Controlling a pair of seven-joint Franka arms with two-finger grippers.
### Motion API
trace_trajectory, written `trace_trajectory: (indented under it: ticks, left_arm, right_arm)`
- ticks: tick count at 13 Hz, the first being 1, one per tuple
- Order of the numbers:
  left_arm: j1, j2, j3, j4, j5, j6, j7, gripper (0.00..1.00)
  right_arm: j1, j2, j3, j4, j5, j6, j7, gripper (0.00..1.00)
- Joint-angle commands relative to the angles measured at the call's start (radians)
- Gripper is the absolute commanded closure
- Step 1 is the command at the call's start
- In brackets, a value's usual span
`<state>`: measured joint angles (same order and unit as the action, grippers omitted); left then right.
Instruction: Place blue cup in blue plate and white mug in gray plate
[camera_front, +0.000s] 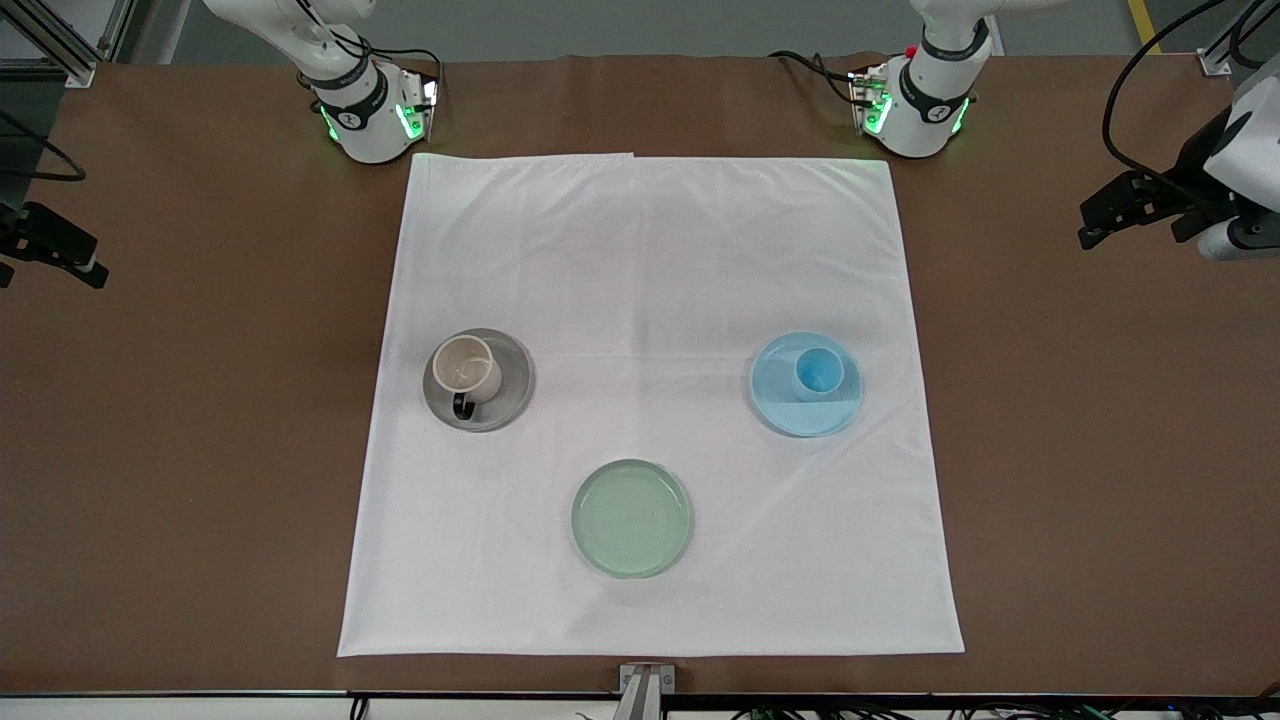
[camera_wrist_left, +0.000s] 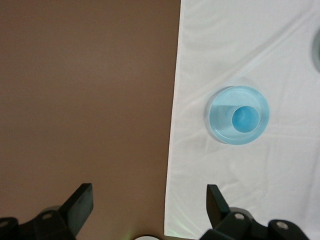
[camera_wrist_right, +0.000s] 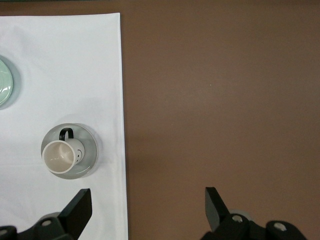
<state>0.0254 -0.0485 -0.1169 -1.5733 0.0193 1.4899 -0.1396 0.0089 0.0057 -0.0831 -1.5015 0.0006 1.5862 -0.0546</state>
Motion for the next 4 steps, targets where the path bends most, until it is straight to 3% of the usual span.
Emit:
trace_trajectory:
  ticks: [1,4]
  left_arm:
    - [0.005,-0.016,-0.001,-0.002,0.011,-0.020,0.005,0.00]
    - [0.007,-0.005,0.005,0.012,0.011,-0.019,0.008,0.00]
  right_arm:
    - [-0.018,0.008,0.016,0.020,-0.010,-0.011,-0.014,0.00]
    - [-0.018,0.008,0.016,0.020,-0.011,-0.011,-0.011,0.00]
